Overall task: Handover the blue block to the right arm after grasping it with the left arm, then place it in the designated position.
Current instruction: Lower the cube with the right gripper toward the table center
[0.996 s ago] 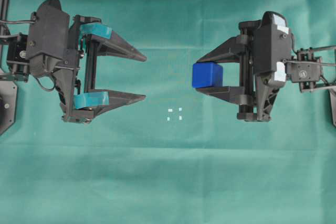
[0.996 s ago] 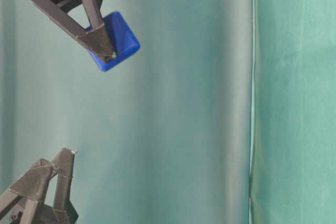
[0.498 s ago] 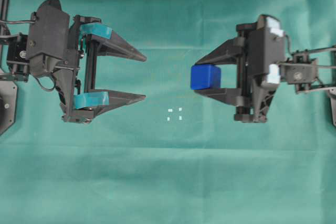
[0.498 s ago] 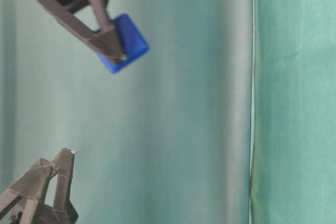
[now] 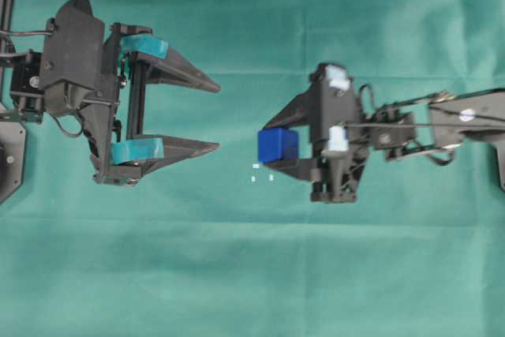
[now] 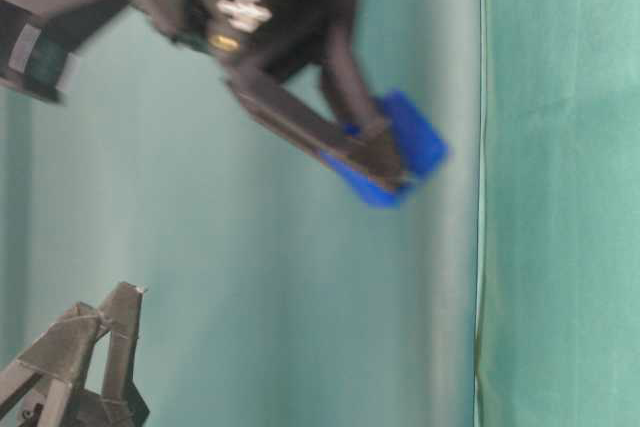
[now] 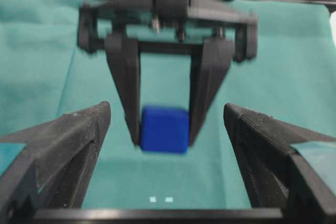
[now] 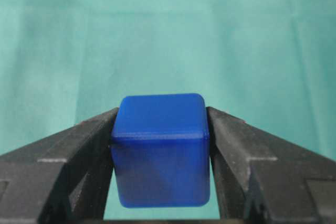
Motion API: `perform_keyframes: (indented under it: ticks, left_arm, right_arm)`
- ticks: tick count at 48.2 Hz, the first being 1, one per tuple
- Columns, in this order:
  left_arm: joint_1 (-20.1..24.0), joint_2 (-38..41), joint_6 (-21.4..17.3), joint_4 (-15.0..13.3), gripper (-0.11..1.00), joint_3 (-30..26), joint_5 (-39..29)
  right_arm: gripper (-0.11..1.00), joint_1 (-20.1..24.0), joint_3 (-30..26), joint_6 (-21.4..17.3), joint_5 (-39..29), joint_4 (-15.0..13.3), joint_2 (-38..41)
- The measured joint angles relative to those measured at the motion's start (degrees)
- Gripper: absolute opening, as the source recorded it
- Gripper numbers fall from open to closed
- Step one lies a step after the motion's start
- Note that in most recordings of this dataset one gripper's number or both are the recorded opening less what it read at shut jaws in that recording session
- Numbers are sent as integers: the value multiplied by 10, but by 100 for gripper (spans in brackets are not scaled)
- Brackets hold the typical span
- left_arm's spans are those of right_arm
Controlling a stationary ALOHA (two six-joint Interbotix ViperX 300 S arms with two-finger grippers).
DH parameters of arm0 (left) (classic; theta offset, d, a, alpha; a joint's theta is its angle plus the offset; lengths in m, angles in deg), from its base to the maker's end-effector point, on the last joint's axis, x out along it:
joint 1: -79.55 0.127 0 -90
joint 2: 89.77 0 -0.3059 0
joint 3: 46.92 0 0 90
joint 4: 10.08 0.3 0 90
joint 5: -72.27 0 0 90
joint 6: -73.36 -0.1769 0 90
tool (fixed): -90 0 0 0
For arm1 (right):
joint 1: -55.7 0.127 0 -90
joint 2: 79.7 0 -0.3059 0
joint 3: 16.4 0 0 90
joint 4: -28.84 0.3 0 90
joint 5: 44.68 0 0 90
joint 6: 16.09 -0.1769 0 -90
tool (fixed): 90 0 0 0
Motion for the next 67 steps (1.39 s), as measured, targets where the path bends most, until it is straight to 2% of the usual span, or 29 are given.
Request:
perform_keyframes:
  ticks: [17, 38, 67]
  left_arm:
    - [-1, 0, 0, 0, 100, -1, 0]
    - [-5, 0, 0, 0, 100, 0, -1]
    - [-5, 0, 0, 0, 100, -1, -2]
  right_arm:
    - [52, -4, -2, -23, 83, 0, 113]
    - [52, -13, -11, -25, 145, 1, 174]
    - [52, -14, -25, -25, 155, 1, 210]
